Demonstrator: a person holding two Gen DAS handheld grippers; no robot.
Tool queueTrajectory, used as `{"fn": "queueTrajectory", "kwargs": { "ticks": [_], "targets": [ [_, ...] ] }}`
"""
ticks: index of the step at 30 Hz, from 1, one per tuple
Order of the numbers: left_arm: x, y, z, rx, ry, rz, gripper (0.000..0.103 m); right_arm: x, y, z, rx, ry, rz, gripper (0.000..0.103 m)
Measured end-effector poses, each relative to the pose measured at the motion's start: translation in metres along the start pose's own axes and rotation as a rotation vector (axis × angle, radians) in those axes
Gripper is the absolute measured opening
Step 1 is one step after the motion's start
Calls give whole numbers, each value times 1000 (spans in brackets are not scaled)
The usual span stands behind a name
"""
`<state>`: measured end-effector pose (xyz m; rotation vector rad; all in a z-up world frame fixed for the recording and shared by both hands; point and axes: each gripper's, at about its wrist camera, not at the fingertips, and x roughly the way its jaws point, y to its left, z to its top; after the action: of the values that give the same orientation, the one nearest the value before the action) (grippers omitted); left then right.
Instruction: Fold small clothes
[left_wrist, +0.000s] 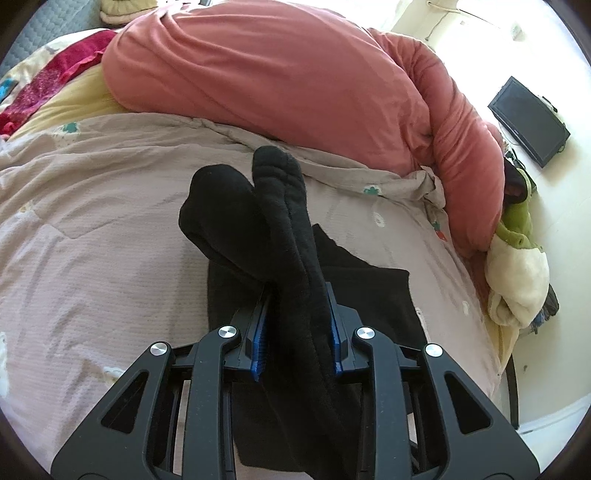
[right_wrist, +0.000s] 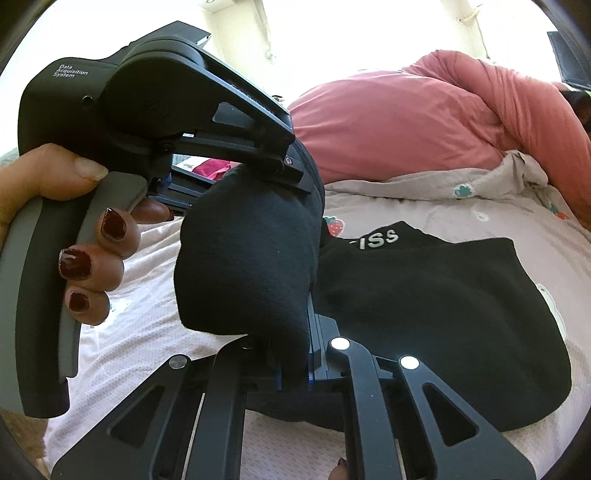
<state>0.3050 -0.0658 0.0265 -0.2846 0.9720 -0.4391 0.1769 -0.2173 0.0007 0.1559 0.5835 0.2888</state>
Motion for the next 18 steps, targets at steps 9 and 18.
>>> {"fn": "queueTrajectory", "kwargs": {
  "ticks": [9, 18],
  "targets": [
    [9, -21, -2, 23, 16, 2, 20, -10, -15, -4, 53, -11, -4, 7],
    [19, -38, -3, 40, 31, 3, 20, -16, -29, -6, 114, -18, 4, 7]
  ]
}}
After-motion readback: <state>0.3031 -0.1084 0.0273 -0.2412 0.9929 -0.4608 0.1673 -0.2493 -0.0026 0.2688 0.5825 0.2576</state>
